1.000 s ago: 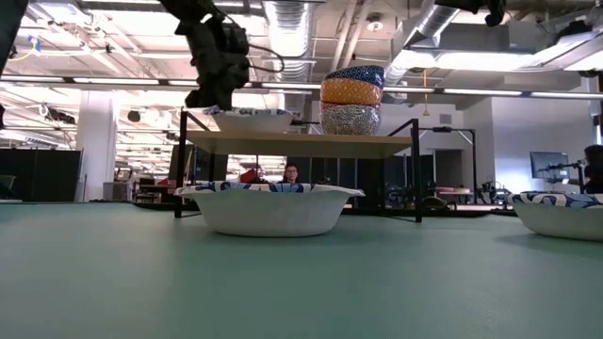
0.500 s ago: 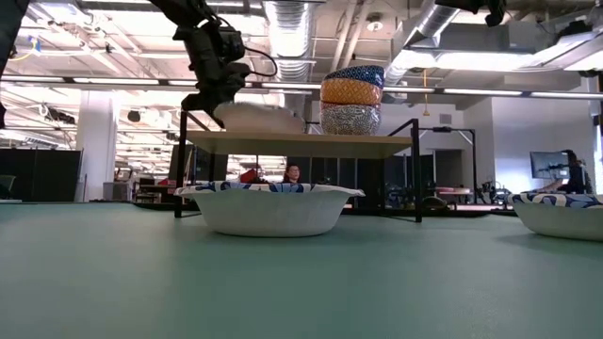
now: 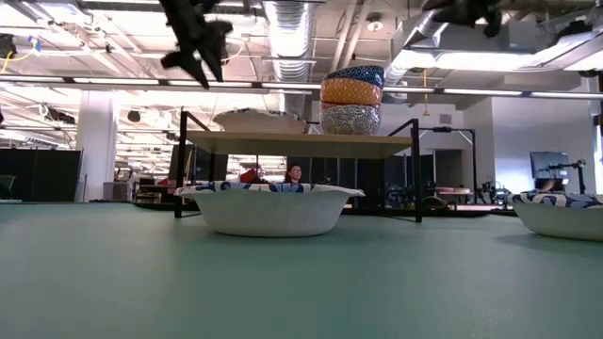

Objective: Place and stack bowls onto a shelf
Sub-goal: Stack the white bowl on top of the white bowl on the shelf

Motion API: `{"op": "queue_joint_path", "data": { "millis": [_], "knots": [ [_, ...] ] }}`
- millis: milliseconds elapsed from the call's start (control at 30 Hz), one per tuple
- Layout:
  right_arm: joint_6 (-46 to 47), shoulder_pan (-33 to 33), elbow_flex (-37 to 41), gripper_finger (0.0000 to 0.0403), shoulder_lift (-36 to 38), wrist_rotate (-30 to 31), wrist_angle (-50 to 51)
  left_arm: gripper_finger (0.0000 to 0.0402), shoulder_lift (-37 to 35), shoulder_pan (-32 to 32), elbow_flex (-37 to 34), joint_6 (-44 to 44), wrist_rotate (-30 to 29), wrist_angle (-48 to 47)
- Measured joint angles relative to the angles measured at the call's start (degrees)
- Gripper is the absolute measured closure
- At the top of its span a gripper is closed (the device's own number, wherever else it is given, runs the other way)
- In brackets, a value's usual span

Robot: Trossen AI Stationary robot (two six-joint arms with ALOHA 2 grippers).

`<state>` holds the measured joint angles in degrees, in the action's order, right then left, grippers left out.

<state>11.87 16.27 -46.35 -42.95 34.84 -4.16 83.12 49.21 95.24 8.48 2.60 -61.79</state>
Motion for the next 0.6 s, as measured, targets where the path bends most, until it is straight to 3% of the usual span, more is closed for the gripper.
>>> {"op": "queue_joint_path", "data": {
  "millis": [167, 300, 600],
  "knots": [
    [6.1, 2.8, 0.0, 0.023, -3.2, -11.1, 4.4, 0.0211, -6.0, -7.4, 0.0, 4.2, -5.0, 3.5],
    [8.9, 3.7, 0.0, 0.023, -6.3, -16.6, 5.1, 0.0212, -9.0, -16.2, 0.0, 8.3, -12.5, 5.3],
    [10.1, 3.7, 0.0, 0.023, -8.9, -28.9, 5.2, 0.0212, -7.9, -38.5, 0.0, 18.0, -30.7, 6.1]
  ]
}}
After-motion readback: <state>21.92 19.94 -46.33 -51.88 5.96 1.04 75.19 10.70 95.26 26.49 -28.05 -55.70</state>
